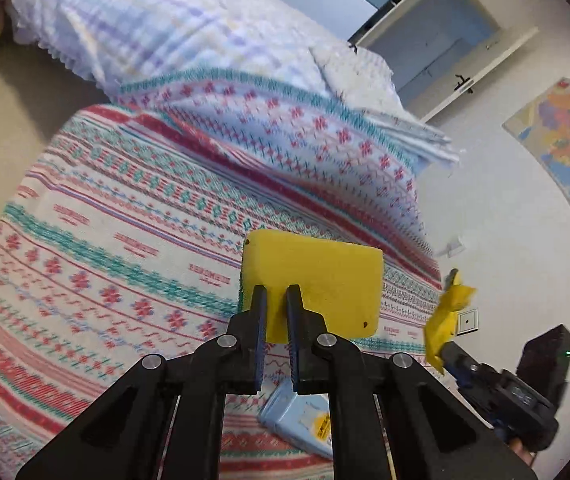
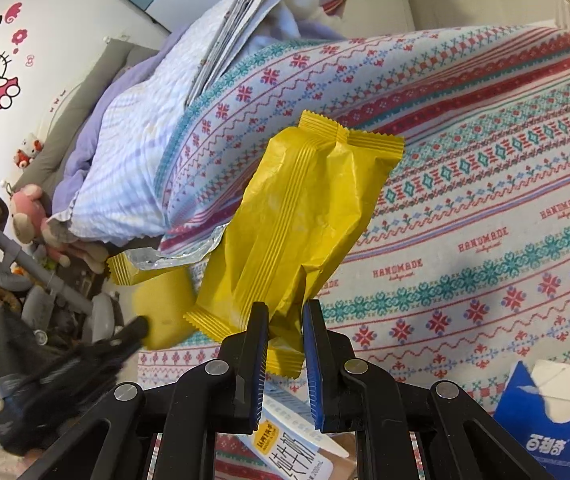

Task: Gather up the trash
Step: 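Grasp yellow sponge with left tool while right tool holds yellow wrapper, then carry wrapper and sponge over the white bin and open both tools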

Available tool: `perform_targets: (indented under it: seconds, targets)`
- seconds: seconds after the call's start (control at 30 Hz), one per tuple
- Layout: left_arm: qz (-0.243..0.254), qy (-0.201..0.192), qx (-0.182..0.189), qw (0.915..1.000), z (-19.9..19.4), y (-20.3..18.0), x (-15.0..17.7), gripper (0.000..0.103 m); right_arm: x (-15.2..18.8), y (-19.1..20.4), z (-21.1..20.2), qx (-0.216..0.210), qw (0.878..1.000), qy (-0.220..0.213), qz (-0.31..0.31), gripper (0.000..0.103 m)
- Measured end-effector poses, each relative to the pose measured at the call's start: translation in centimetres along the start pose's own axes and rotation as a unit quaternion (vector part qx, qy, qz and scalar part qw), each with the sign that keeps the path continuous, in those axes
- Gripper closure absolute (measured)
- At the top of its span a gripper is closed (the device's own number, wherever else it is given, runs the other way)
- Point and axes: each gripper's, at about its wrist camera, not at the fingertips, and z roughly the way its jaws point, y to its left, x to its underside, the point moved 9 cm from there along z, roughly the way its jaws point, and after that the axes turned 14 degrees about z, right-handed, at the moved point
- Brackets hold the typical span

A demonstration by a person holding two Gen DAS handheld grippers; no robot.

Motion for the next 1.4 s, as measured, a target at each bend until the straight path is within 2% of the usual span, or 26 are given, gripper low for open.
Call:
perform_targets:
  seconds: [0.13,0.27,0.4,0.6,0.8,0.87,0.93,1.07,1.23,1.4]
  targets:
    - [0.004,-0.002,-0.04,0.9992,-3.2,2.0,-0.1,0.093,0.4,0.3,0.1,0.003,1.0,0.0,-0.011,0.088]
    - [-0.011,0.017,-0.09,0.9958,-6.4,6.2,0.8,0.093,1.3,1.0,0.5,0.006,0.999,0.005,-0.032,0.088]
    - [-0.04,0.021,-0.108,0.9932,-9.8,9.7,2.3,0.093,2.3,1.9,1.2,0.01,0.998,0.009,-0.054,0.088]
    - [-0.072,-0.011,-0.136,0.9881,-15.8,15.4,3.6,0.093,5.0,4.1,2.6,0.011,0.995,0.027,-0.098,0.088]
    - [-0.137,-0.019,-0.207,0.9686,-21.6,25.1,6.6,0.093,9.0,7.1,3.6,-0.001,0.986,0.051,-0.161,0.088]
    - [-0.145,-0.011,-0.243,0.9591,-23.1,28.3,8.0,0.093,10.9,7.9,4.5,-0.002,0.98,0.068,-0.185,0.088]
    - [-0.151,0.002,-0.259,0.9539,-23.6,30.2,9.2,0.093,12.7,8.4,5.4,0.001,0.975,0.079,-0.208,0.088]
    - [-0.173,0.01,-0.247,0.9535,-24.5,32.5,11.0,0.093,16.8,10.1,7.5,0.008,0.96,0.097,-0.264,0.088]
    - [-0.178,-0.009,-0.262,0.9484,-26.5,33.9,11.1,0.093,22.3,12.3,10.0,-0.002,0.941,0.126,-0.314,0.088]
    - [-0.195,-0.027,-0.258,0.9459,-27.7,34.4,11.0,0.093,27.1,14.1,12.9,-0.017,0.933,0.16,-0.321,0.088]
